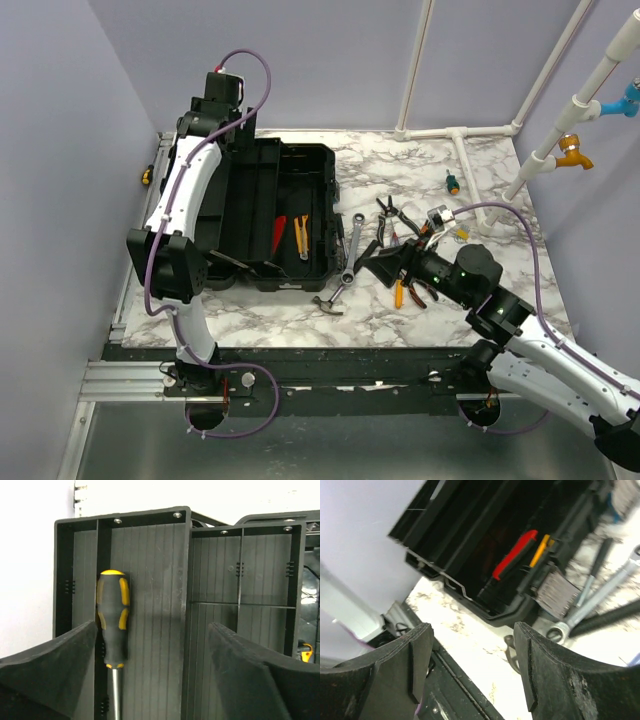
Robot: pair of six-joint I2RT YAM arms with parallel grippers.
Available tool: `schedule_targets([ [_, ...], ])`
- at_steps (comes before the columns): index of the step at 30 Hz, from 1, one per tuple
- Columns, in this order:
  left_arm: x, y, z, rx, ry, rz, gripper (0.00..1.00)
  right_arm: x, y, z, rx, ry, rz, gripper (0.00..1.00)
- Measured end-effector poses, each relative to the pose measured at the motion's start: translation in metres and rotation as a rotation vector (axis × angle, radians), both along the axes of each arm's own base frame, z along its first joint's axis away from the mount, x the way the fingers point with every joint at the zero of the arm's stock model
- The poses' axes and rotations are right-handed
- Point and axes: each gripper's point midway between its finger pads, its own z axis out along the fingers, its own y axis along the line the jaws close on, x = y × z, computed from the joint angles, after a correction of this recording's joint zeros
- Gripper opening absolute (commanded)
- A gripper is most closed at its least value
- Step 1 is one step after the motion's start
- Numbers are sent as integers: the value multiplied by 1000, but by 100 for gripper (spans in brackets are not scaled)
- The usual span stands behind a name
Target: Pack the tool kit
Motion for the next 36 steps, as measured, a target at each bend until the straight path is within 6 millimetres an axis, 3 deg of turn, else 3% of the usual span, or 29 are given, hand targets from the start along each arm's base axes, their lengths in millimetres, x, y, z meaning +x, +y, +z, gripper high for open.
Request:
schedule_targets([
  [6, -8, -11, 4, -99, -8, -13, 99, 38, -37, -39, -164, 192, -329, 71],
  [8, -19, -18, 13, -154, -32, -33, 98, 46, -44, -48, -214, 235, -395, 72],
  [12, -51, -32, 44, -281, -116, -68, 99, 56, -59, -79, -364, 342, -510, 73],
  [14, -74, -44, 64, -390, -188, -107, 98, 53, -66, -98, -432, 387, -538, 73],
  [17, -105, -63, 79, -534, -252, -171, 99, 49, -74, -117, -504, 429, -558, 69],
  [20, -137, -87, 77, -701, -285, -255, 98, 48, -77, -129, -543, 454, -565, 65],
  [28, -197, -139, 23, -947, -149, -390, 98, 42, -79, -176, -666, 552, -569, 53],
  [32, -223, -150, 27, -989, -147, -455, 98, 38, -83, -195, -696, 590, -573, 47],
  [36, -237, -151, 37, -1005, -184, -490, 98, 46, -78, -202, -697, 596, -574, 41],
])
